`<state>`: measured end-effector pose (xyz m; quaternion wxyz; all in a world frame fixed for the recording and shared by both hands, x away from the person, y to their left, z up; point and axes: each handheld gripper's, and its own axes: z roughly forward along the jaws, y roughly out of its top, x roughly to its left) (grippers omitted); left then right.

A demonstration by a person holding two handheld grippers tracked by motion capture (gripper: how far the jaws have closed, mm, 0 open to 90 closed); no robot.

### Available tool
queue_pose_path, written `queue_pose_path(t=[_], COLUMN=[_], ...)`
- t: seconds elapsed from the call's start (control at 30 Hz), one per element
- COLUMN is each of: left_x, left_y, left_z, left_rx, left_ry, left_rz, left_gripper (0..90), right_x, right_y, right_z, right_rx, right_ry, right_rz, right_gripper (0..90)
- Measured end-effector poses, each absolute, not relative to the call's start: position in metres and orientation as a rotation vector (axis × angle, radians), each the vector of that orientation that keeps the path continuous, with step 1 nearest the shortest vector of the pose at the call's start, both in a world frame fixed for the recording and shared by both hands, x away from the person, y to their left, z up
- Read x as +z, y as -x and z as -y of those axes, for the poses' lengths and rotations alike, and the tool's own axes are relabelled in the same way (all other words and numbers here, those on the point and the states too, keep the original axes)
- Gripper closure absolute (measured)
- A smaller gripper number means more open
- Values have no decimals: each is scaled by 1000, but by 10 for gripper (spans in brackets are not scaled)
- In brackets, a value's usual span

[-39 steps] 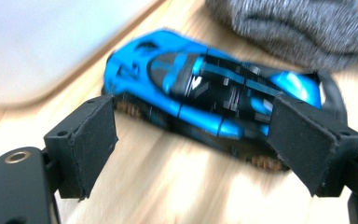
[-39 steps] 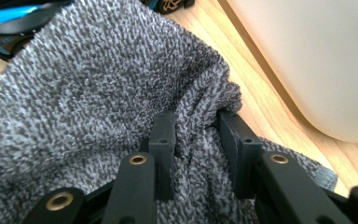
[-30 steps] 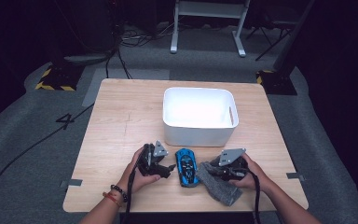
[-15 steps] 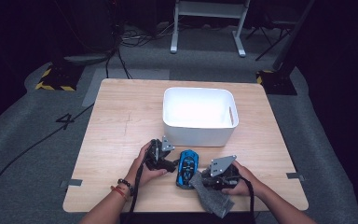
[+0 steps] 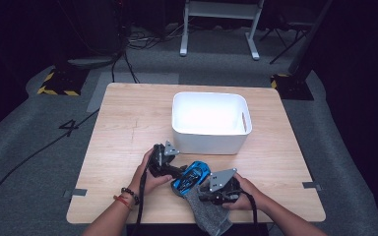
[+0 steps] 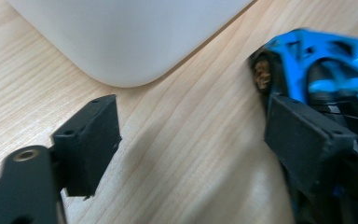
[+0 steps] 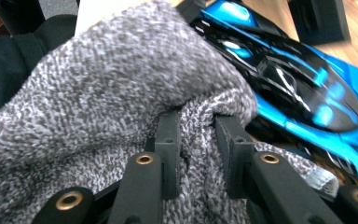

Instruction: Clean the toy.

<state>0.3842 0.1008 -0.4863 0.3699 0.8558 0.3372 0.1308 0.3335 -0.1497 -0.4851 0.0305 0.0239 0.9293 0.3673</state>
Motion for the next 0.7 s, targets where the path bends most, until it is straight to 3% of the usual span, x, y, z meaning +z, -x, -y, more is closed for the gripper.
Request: queue_pose_path(t=[0.13,0.23,0.37,0.7], left_x=[-480,-479,-477,-483], left_y=[-369,-351,-332,-305], left_z=[-109,-111,-110,-78], left_rx=[318,387,345,292], left_ry=[-2169,-2173,-2162,-2242], left_rz=[-864,-846,-823,-715], left_gripper=[166,163,162,159], right_x=[-483,-482,-480,-482], right_y=[-338,-345,-360,-379], right_z=[170,186,203,214], right_rx=[1113,1074,1026,994], right_ry=[-127,-199,-286,-409], right_rz=[-2852,-2821,-2772,-2747], right_gripper=[726,725,710,688])
